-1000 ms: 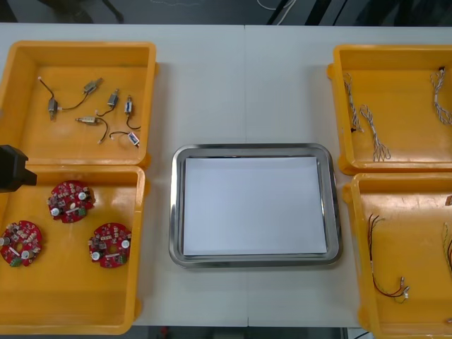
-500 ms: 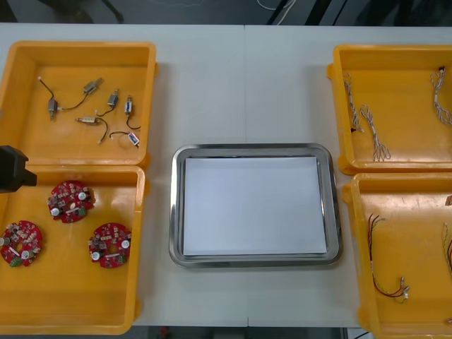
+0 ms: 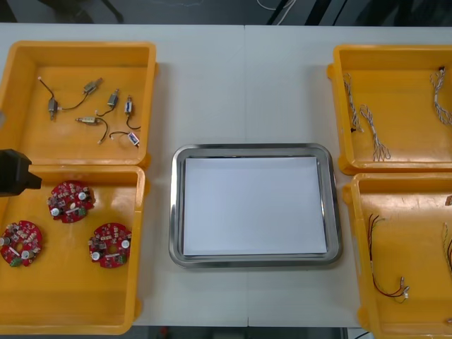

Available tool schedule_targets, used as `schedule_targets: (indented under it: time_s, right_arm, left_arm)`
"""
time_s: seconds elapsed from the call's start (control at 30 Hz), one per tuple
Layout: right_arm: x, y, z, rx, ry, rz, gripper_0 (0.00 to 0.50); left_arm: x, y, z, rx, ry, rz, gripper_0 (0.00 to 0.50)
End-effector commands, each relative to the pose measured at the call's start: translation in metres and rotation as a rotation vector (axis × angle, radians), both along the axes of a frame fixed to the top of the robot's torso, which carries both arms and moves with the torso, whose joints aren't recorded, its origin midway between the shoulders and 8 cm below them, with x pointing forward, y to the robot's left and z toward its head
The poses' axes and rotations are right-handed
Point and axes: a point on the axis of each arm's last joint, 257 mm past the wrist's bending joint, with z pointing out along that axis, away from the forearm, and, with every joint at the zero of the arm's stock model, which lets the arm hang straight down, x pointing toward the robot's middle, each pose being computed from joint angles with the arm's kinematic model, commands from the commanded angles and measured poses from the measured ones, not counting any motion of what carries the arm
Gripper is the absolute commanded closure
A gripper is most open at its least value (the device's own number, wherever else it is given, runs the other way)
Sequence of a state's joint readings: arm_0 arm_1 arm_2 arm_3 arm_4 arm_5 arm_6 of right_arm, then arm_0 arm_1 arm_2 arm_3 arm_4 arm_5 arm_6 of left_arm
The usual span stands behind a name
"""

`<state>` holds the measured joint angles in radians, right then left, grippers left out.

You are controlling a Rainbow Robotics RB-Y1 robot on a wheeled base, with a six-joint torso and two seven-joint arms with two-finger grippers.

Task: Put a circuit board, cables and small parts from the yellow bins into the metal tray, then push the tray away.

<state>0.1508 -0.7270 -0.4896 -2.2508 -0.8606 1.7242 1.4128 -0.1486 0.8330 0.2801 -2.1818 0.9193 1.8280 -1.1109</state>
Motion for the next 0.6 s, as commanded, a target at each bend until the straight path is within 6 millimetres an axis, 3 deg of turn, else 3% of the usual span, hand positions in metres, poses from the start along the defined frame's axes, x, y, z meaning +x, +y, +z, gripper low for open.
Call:
schedule_targets:
  time_s: [0.03, 0.27, 0.6]
  right_arm:
    - [-0.018, -0.008, -0.011, -0.074, 0.035, 0.066, 0.000]
    - [-0.029, -0.017, -0.026, -0.099, 0.032, 0.086, 0.000]
    - [-0.041, -0.024, -0.063, -0.076, 0.044, 0.095, 0.000]
  left_arm:
    - [-0.010, 0.015, -0.010, 0.068, -0.005, -0.083, 0.000]
    - [-0.018, 0.020, -0.019, 0.092, -0.013, -0.122, 0.000]
    - [-0.033, 0.027, -0.033, 0.145, -0.020, -0.222, 0.000]
